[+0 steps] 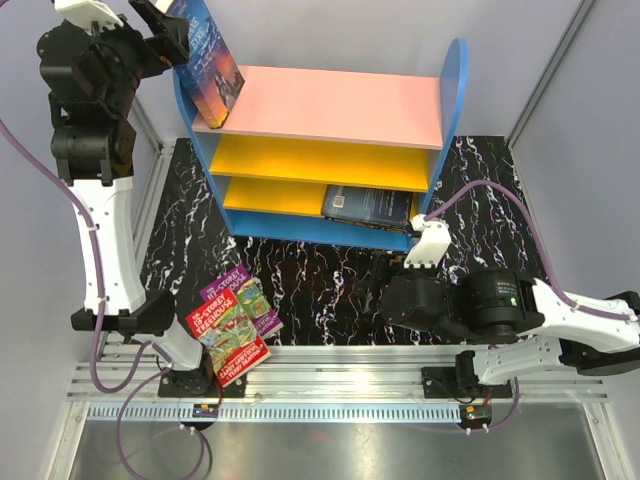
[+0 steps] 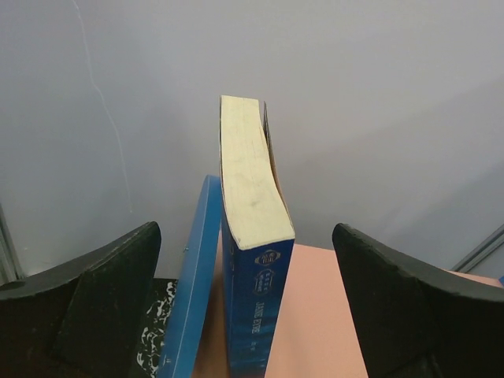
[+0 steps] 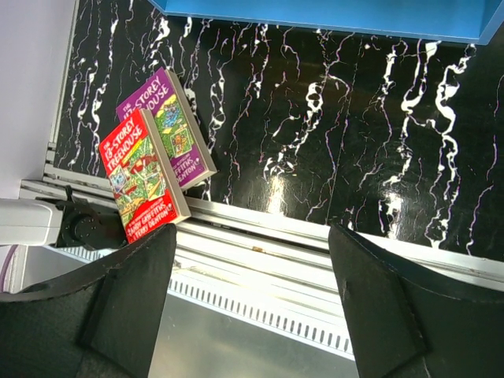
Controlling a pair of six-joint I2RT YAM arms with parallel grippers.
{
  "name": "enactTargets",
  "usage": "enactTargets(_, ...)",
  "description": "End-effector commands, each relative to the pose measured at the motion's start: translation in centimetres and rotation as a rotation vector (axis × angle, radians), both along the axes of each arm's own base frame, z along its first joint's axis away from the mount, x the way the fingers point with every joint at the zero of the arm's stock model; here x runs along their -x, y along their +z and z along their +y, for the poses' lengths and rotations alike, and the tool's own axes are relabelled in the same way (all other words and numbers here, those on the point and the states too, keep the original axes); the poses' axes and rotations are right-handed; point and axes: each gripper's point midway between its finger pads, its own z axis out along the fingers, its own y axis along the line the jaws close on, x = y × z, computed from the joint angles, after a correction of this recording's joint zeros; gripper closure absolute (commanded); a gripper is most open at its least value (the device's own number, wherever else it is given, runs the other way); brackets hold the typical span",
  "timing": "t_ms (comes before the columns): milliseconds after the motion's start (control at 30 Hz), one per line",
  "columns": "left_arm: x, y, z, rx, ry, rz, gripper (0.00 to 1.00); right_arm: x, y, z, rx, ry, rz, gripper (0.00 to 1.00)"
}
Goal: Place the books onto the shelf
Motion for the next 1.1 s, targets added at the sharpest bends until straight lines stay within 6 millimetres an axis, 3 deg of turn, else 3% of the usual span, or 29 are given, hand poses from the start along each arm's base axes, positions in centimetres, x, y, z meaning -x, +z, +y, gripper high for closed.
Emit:
enactTargets(0,3.7,3.6,0.6,-0.001,0.025,-0.113,0.02,-0.7,-1.4,-4.4,0.186,-0.027,-0.043,0.14)
enactTargets(100,4.8,2.6,0.9,0.038,0.042,-0.075,0.01,-0.8,-1.3,-4.6,0.184,-0.032,-0.047,0.14)
enactTargets(200,6.8,0.4,2.3,0.125,0.125,0.006,0.01,-0.9,-1.3,-4.8,0.181,-0.035,-0.051,0.14)
enactTargets(233,8.9,0.6,2.7,0.150,0.146,0.000,0.01,-0.9,-1.2,-4.9,0.179,-0.034,-0.052,0.14)
enactTargets(300,9.6,-3.1,4.0,0.224,0.227,0.104,0.01,-0.9,-1.3,-4.9,0.189,-0.026,-0.055,0.14)
enactTargets(333,10.6,-4.0,4.6,0.261,0.265,0.123,0.01,-0.8,-1.2,-4.9,0.192,-0.017,-0.058,0.15)
enactTargets(367,13.2,-4.8,5.1,0.296,0.301,0.136,0.01,-0.8,-1.2,-4.6,0.193,-0.009,-0.061,0.14)
enactTargets(400,13.3,-7.6,6.1,0.349,0.370,0.193,0.01,-0.8,-1.2,-4.5,0.214,0.016,-0.069,0.14)
enactTargets(433,14.1,-8.9,6.5,0.366,0.403,0.216,0.01,-0.7,-1.2,-4.2,0.221,0.035,-0.074,0.14)
enactTargets(467,16.3,-9.7,6.9,0.376,0.429,0.229,0.01,-0.8,-1.0,-3.4,0.226,0.074,-0.095,0.14)
enactTargets(500,16.9,-10.8,7.3,0.385,0.457,0.252,0.01,-0.5,-1.0,-2.7,0.226,0.112,-0.093,0.14)
enactTargets(533,17.3,-13.7,7.3,0.370,0.481,0.342,0.01,-0.3,-0.5,-0.9,0.172,0.145,-0.104,0.14)
enactTargets(600,18.0,-16.8,6.9,0.394,0.492,0.456,0.01,0.7,-0.7,1.3,0.168,0.284,-0.113,0.11)
enactTargets(700,18.9,-26.0,4.9,0.439,0.484,0.791,0.01,2.3,-1.2,5.8,0.101,0.435,-0.110,0.03)
enactTargets(733,19.7,-28.8,4.1,0.456,0.480,0.890,0.01,1.9,-1.6,7.2,0.097,0.431,-0.096,0.02)
enactTargets(767,20.6,-34.3,3.3,0.458,0.486,1.044,0.01,2.8,-2.3,8.3,0.089,0.495,-0.050,0.02)
enactTargets(833,22.1,-37.2,1.7,0.559,0.438,1.074,0.01,1.7,-3.0,10.2,0.062,0.525,0.023,0.01)
enactTargets(867,23.2,-40.4,1.3,0.572,0.444,1.139,0.01,1.3,-5.0,11.5,0.090,0.545,0.091,0.01)
enactTargets(900,23.7,-41.4,0.9,0.604,0.439,1.152,0.01,2.1,-5.5,12.5,0.075,0.601,0.160,0.01)
enactTargets(967,24.7,-42.4,0.5,0.617,0.424,1.162,0.01,1.3,-7.7,14.0,0.109,0.613,0.204,0.02)
enactTargets(1067,26.1,-44.5,0.1,0.597,0.415,1.247,0.01,2.1,-9.1,17.3,0.025,0.727,0.299,0.01)
